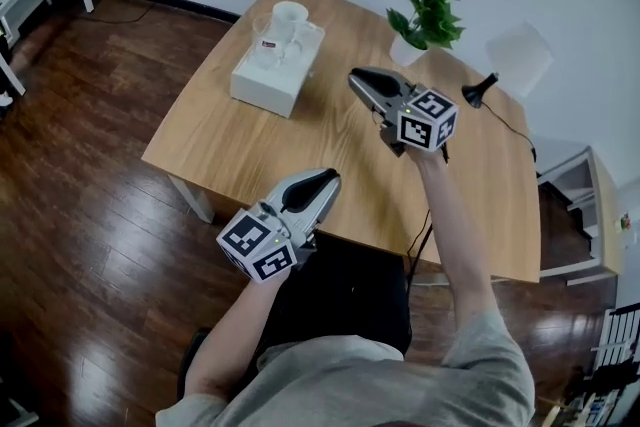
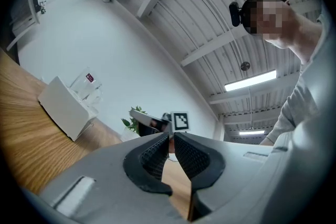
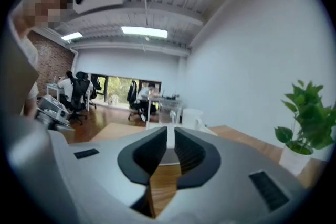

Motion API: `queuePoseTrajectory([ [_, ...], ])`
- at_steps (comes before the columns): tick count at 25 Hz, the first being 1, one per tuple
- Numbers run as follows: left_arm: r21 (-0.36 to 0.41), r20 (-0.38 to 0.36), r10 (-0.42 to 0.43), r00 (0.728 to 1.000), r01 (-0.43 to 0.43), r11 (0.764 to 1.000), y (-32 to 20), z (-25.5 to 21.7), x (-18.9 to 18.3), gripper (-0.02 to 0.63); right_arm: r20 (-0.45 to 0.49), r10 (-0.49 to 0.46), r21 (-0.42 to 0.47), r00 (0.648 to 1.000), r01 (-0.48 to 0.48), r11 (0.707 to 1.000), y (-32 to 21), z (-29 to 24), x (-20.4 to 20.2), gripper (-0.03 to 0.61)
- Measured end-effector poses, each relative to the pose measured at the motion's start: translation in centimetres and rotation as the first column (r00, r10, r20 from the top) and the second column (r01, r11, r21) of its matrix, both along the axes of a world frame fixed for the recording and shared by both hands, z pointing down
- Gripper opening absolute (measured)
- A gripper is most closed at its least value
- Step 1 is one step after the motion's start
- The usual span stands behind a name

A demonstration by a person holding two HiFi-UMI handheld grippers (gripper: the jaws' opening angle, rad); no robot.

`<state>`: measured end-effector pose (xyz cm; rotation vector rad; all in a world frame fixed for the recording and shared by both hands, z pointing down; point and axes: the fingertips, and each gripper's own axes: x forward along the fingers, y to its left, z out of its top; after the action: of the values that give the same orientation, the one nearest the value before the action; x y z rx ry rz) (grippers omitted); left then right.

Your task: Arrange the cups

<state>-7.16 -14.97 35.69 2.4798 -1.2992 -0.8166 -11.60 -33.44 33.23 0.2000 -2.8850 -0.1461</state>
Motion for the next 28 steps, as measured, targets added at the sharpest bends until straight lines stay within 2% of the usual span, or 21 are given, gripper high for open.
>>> queuePoseTrajectory([
  [2, -0.008, 0.003, 0.012, 1.000, -0.012, 1.000, 0.0, 0.1, 0.3, 0.021, 0.089, 0.022, 0.006, 0.996, -0.023, 1.000, 1.8, -1.7, 5.0, 0.037],
  [6, -0.018, 0.034, 0.046, 0.998, -0.045, 0.999, 0.2, 0.3, 2.0, 0.021, 0.114, 0.169, 0.055, 0.979, -0.176, 0.983, 4.0, -1.9, 16.4, 0.034],
  [8, -0.024, 0.058, 0.072, 0.996, -0.071, 0.997, 0.4, 0.4, 3.3, 0.021, 0.148, 0.266, 0.044, 0.953, -0.275, 0.960, 5.3, -1.4, 22.4, 0.034],
  [10, -0.030, 0.088, 0.106, 0.991, -0.103, 0.994, 0.5, 0.6, 4.6, 0.021, 0.208, 0.368, 0.011, 0.906, -0.378, 0.926, 6.7, -0.7, 28.0, 0.034],
  [12, -0.038, 0.133, 0.139, 0.981, -0.135, 0.990, 0.5, 0.9, 5.5, 0.022, 0.282, 0.455, -0.026, 0.845, -0.467, 0.884, 8.2, 0.3, 32.4, 0.034],
  [15, -0.046, 0.186, 0.178, 0.966, -0.172, 0.984, 0.4, 1.4, 6.3, 0.023, 0.406, 0.532, -0.085, 0.742, -0.550, 0.831, 10.2, 1.5, 36.3, 0.034],
  [17, -0.051, 0.186, 0.188, 0.965, -0.181, 0.982, 0.0, 1.9, 7.6, 0.023, 0.448, 0.541, -0.093, 0.711, -0.565, 0.820, 10.8, 1.8, 37.9, 0.034],
  [19, -0.065, 0.173, 0.180, 0.968, -0.171, 0.983, -0.6, 2.6, 8.8, 0.023, 0.437, 0.535, -0.082, 0.723, -0.560, 0.824, 10.8, 2.3, 38.5, 0.034],
  [24, -0.094, 0.149, 0.163, 0.975, -0.150, 0.984, -2.3, 3.2, 9.1, 0.023, 0.389, 0.521, -0.014, 0.759, -0.561, 0.828, 12.2, 3.8, 37.0, 0.034],
  [27, -0.090, 0.056, 0.181, 0.982, -0.176, 0.980, -2.4, 2.9, 9.4, 0.025, 0.348, 0.520, 0.022, 0.780, -0.561, 0.828, 12.4, 4.3, 36.5, 0.034],
  [28, -0.091, 0.047, 0.195, 0.980, -0.190, 0.978, -2.2, 2.9, 9.6, 0.025, 0.335, 0.520, 0.032, 0.786, -0.561, 0.827, 12.4, 4.6, 36.3, 0.034],
])
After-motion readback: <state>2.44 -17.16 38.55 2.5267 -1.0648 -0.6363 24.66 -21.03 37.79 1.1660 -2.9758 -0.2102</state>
